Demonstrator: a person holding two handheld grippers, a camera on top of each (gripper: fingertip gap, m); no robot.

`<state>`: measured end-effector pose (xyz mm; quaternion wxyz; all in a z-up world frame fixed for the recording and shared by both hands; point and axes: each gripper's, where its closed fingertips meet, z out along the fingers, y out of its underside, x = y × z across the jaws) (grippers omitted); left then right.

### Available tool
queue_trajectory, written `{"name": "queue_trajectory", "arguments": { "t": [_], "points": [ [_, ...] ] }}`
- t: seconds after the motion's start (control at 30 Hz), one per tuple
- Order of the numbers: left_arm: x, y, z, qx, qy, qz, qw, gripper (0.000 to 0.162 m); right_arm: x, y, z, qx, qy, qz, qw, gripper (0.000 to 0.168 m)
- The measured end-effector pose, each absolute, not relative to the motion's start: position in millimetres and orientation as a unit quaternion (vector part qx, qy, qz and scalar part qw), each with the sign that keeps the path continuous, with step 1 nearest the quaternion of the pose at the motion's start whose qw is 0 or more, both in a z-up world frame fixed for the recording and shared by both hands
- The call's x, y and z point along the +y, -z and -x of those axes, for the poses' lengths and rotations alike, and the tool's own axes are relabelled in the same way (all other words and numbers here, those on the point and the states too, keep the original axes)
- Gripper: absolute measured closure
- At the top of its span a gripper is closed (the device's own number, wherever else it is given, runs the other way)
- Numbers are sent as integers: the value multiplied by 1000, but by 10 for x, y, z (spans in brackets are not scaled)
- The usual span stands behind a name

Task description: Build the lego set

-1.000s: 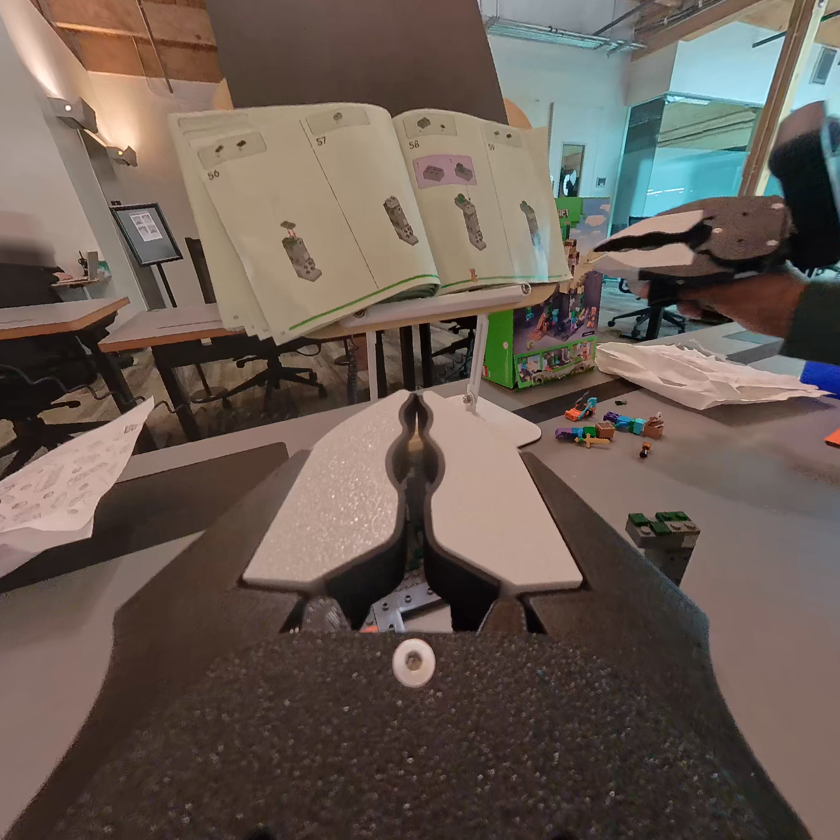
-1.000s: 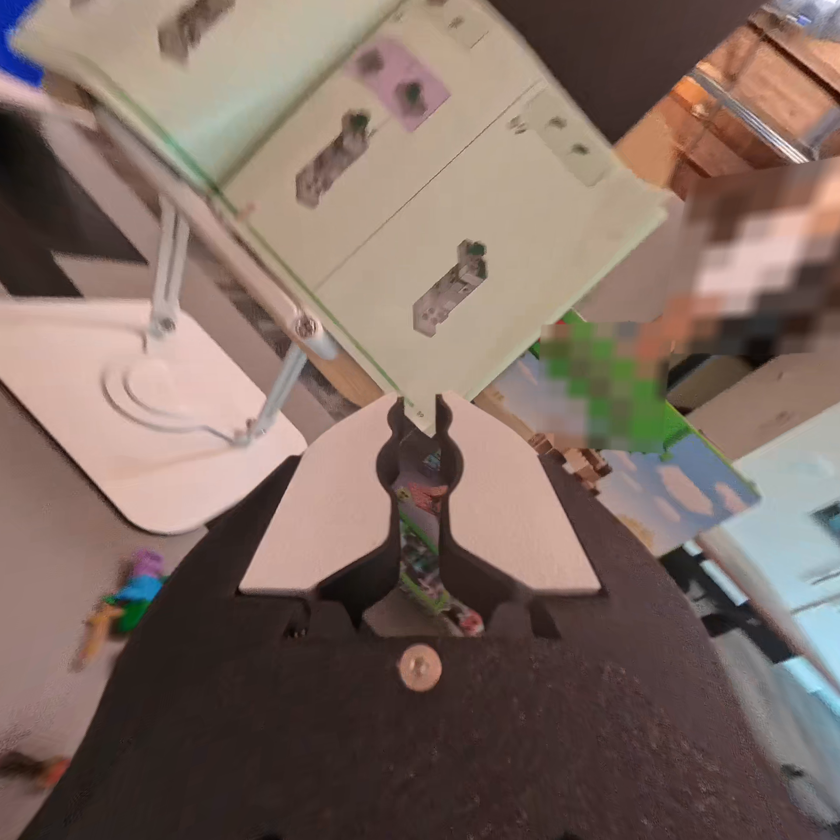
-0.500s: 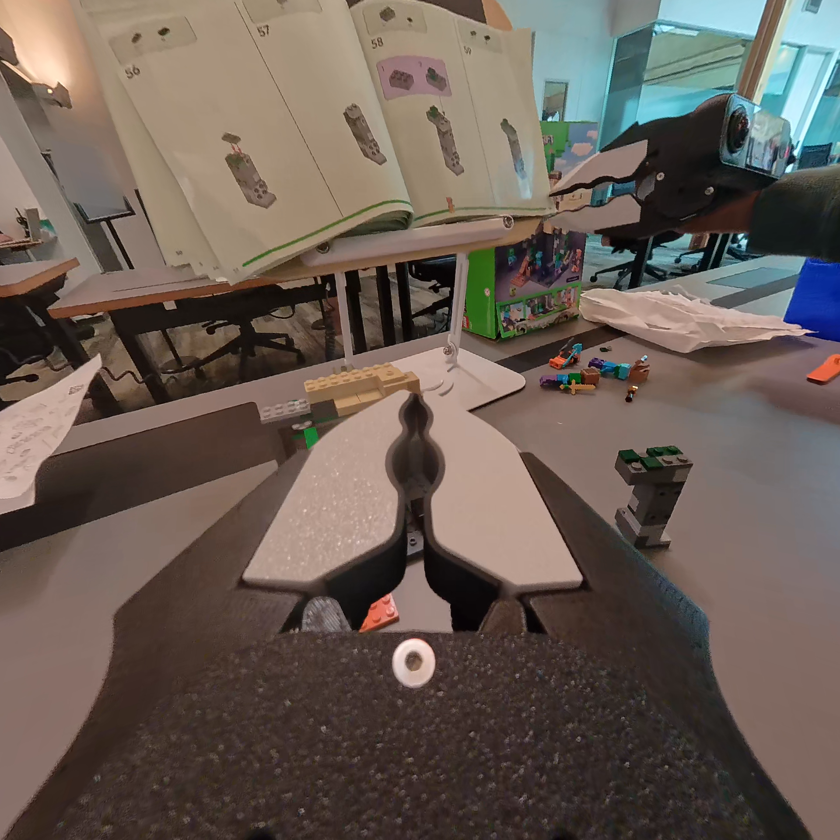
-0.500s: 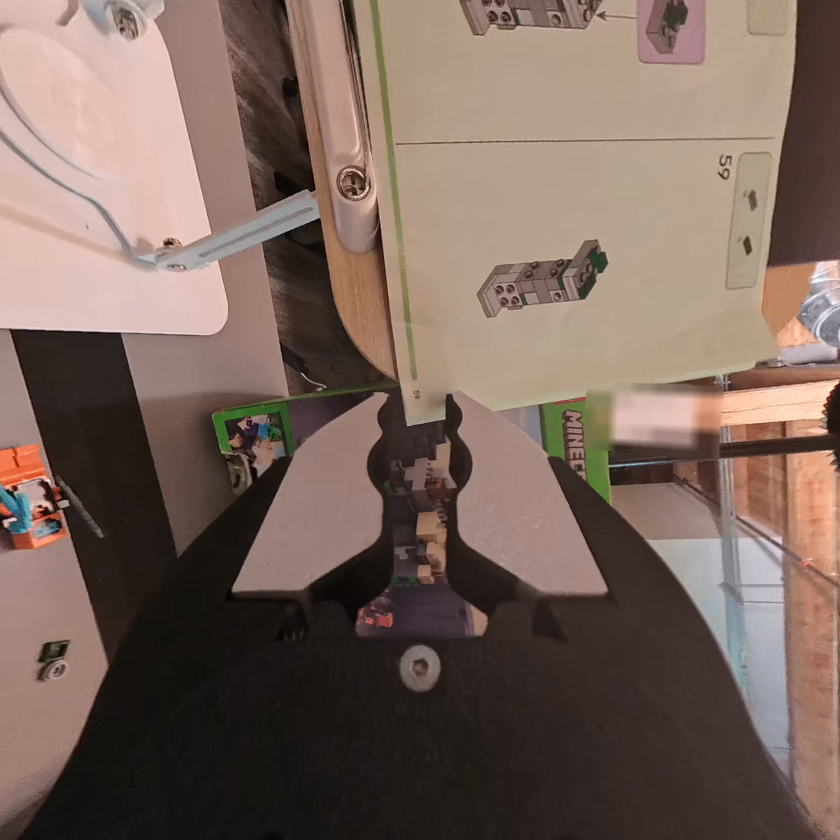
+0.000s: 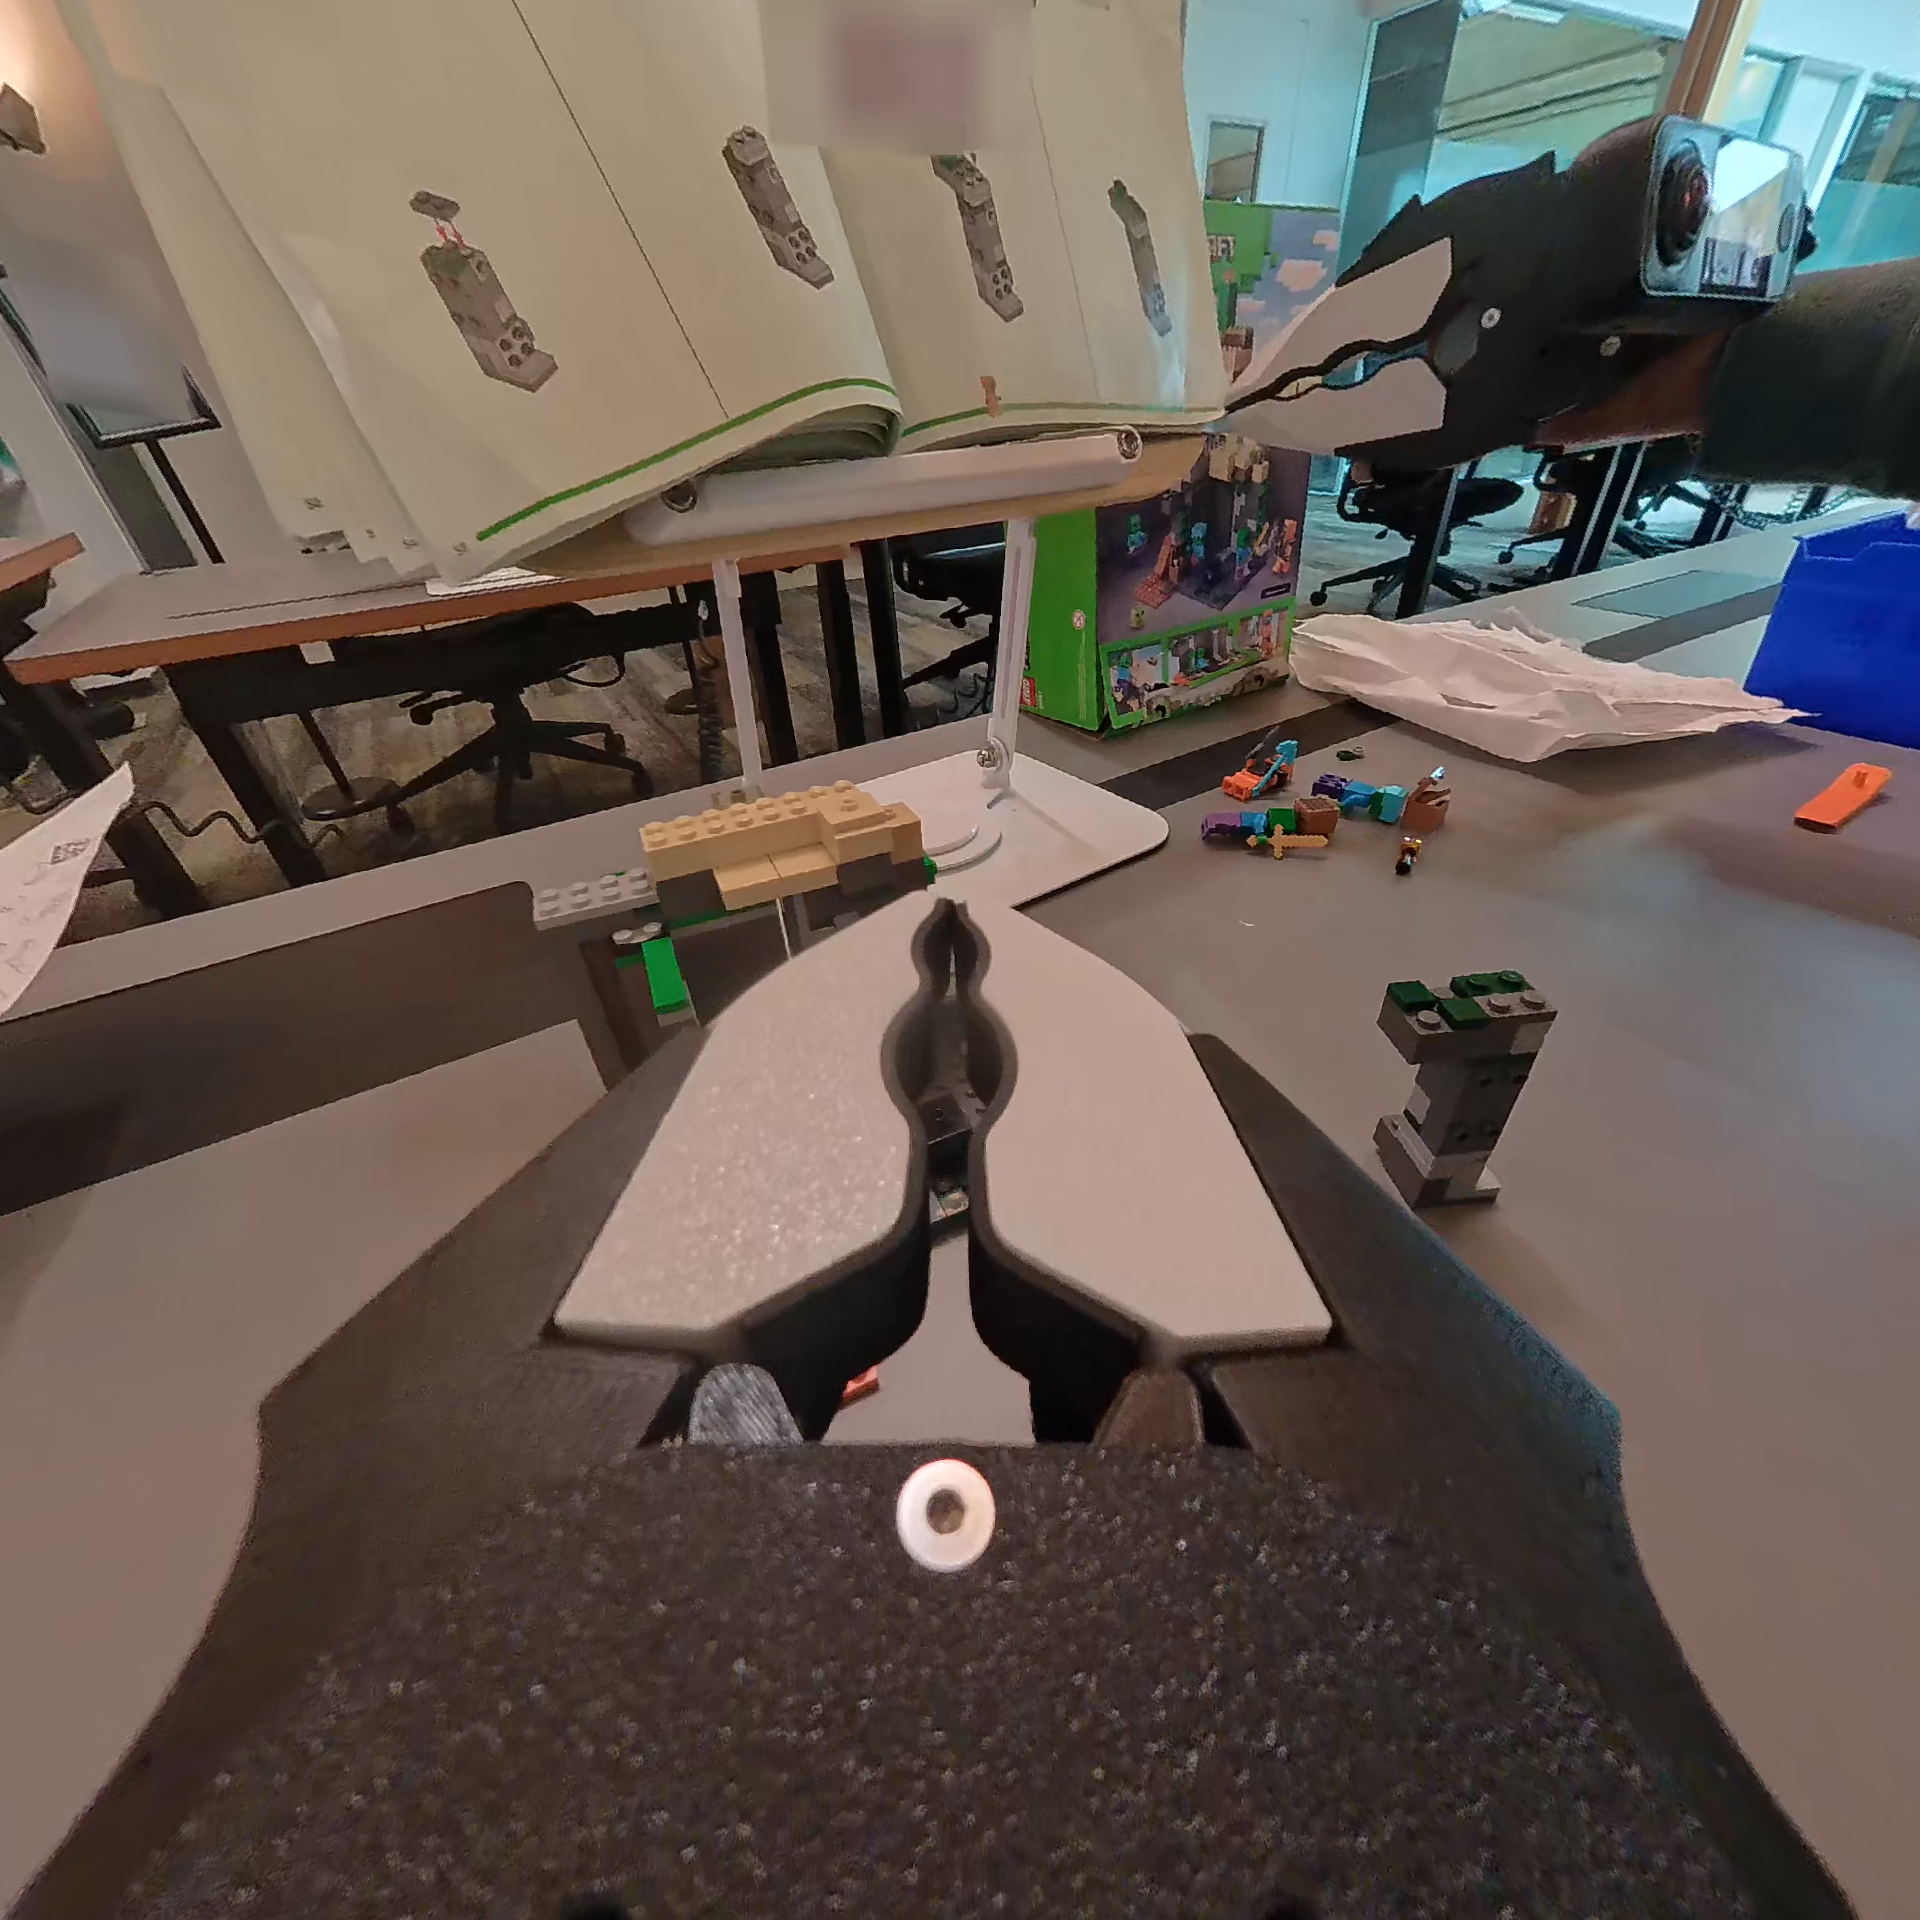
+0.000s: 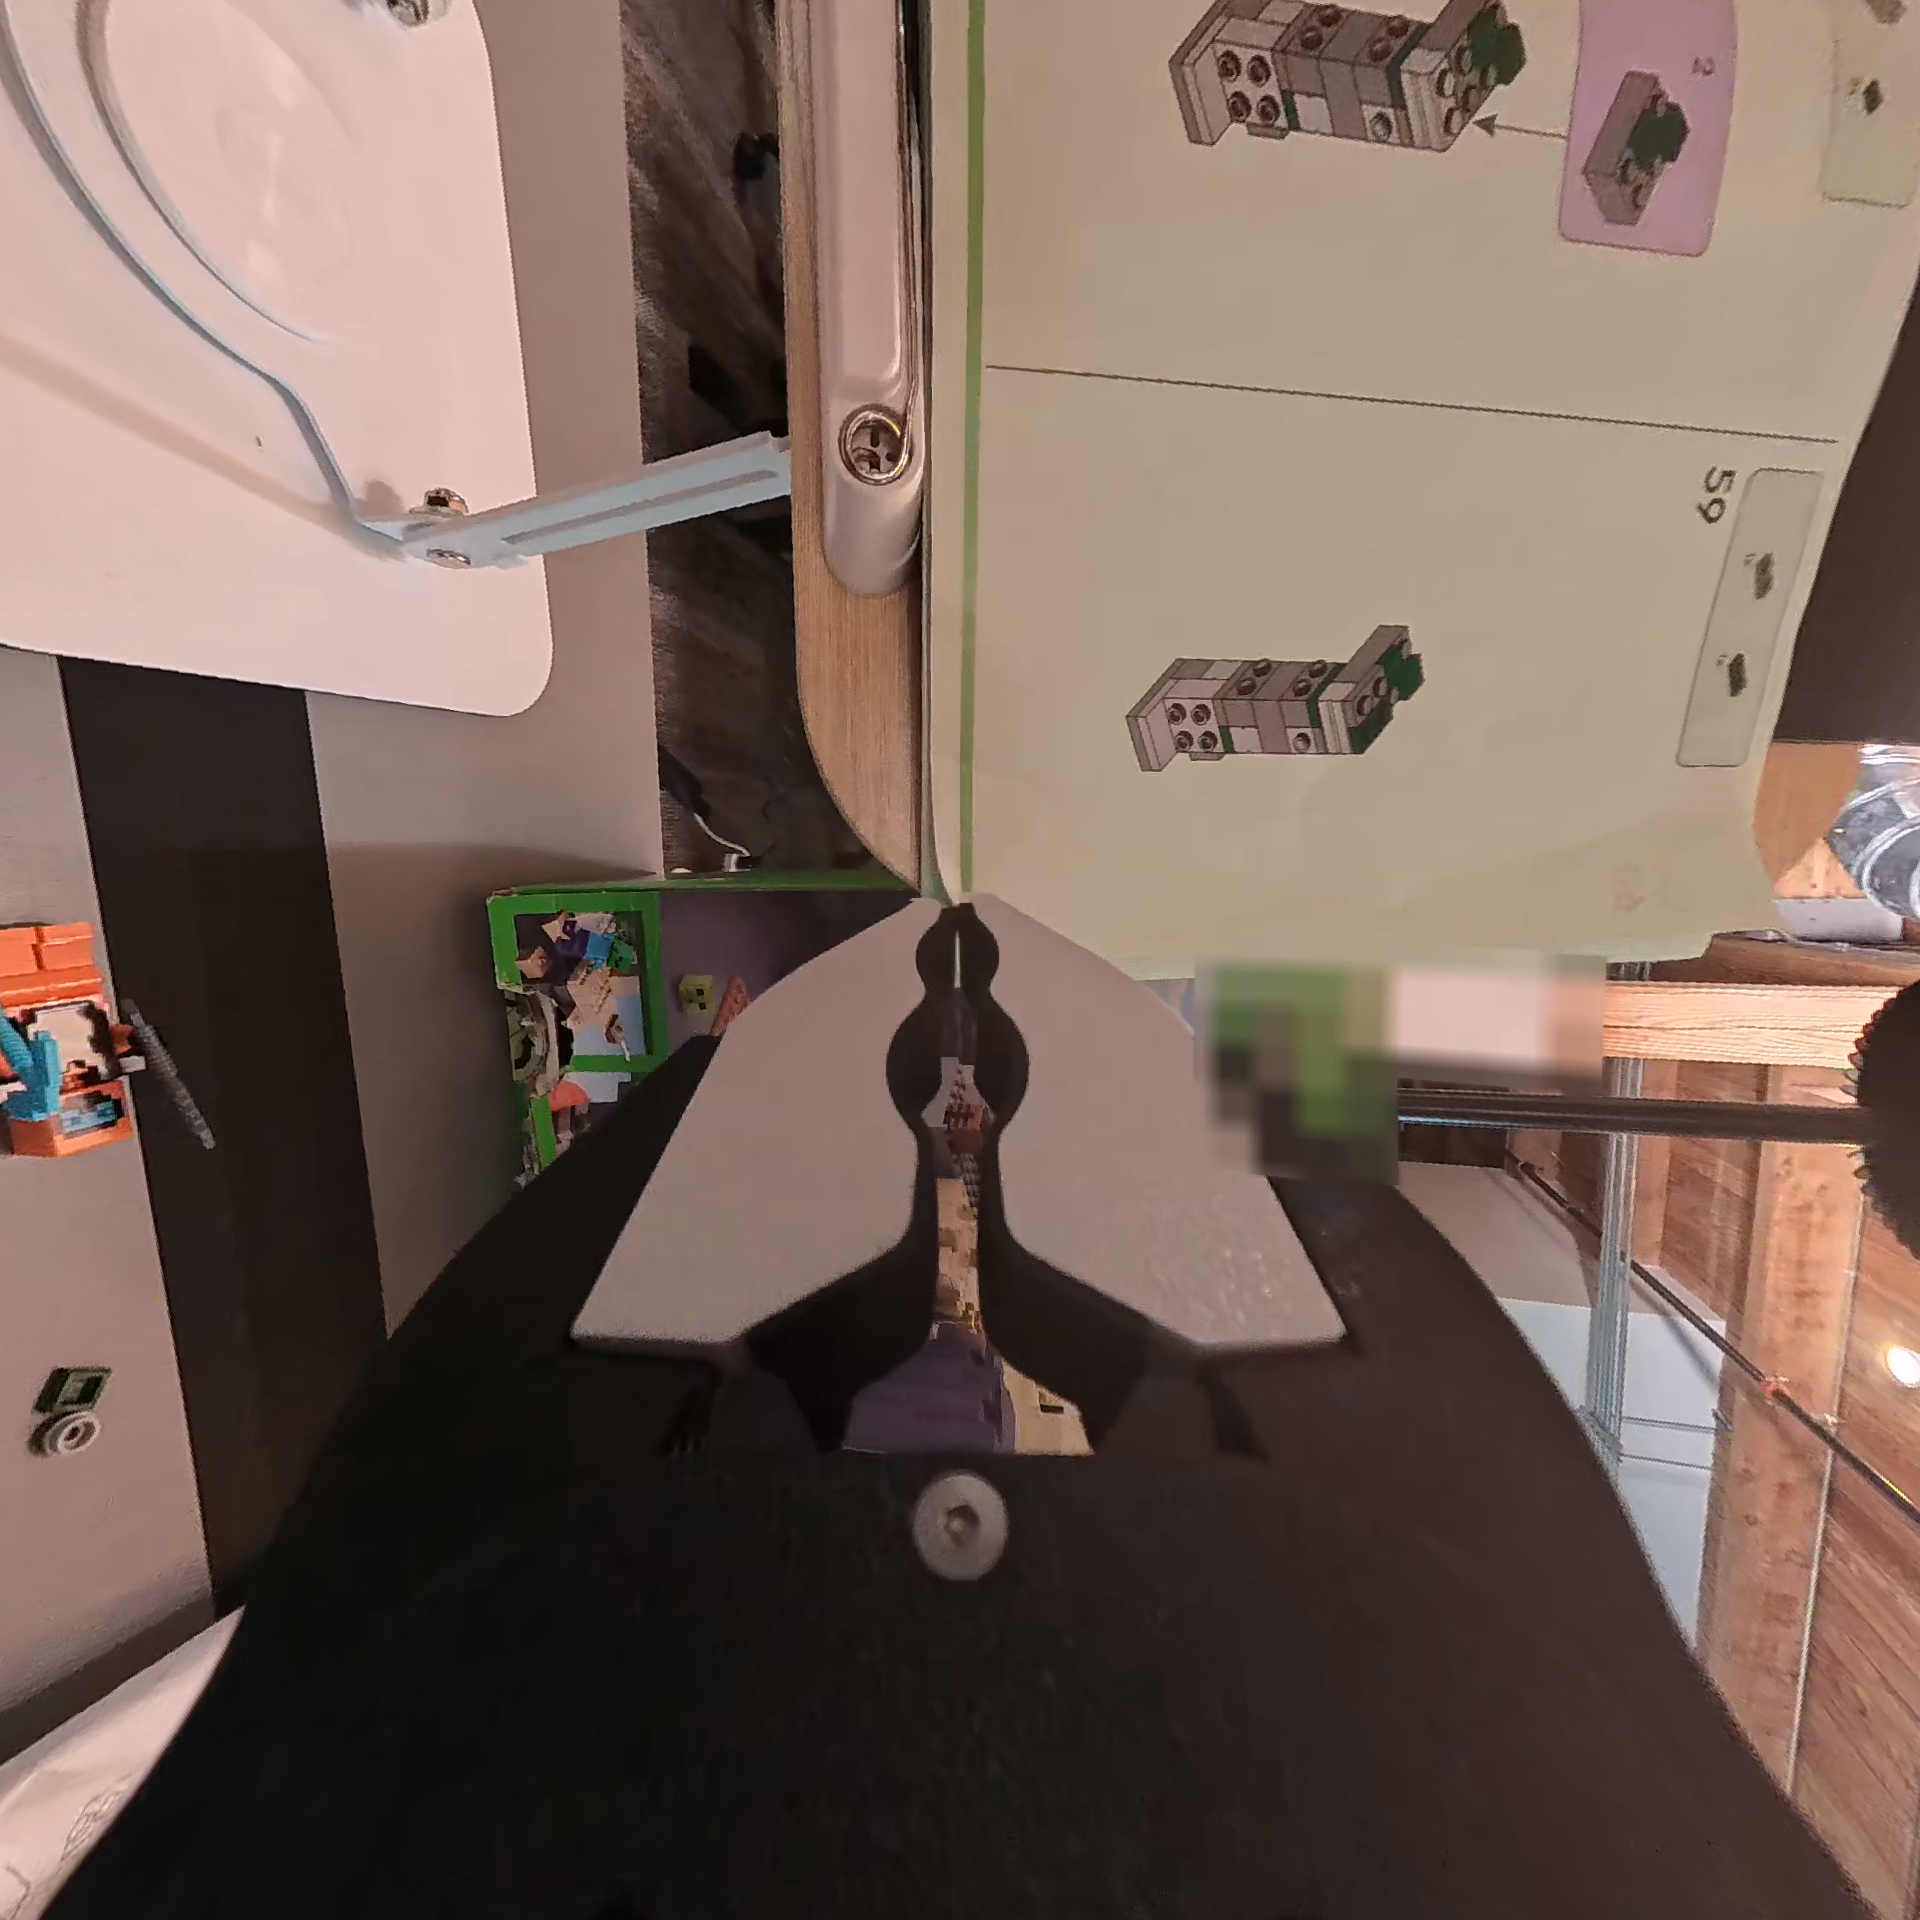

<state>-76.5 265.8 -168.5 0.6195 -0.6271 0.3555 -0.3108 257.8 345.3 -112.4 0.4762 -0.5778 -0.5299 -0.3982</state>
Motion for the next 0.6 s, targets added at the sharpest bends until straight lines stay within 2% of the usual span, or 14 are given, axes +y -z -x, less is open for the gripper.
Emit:
{"name": "queue_trajectory", "arguments": {
  "t": [0.23,0.47,0.6],
  "points": [
    [2637,1675,751,359,314,626,617,162,3402,1039,-2542,-526,382,590,479,168],
    [2596,1595,579,398,322,618,597,162,3263,673,-2292,-486,325,602,544,168],
    [2590,1344,331,443,296,580,616,151,3209,435,-2002,-476,292,595,578,168]
  ]
}}
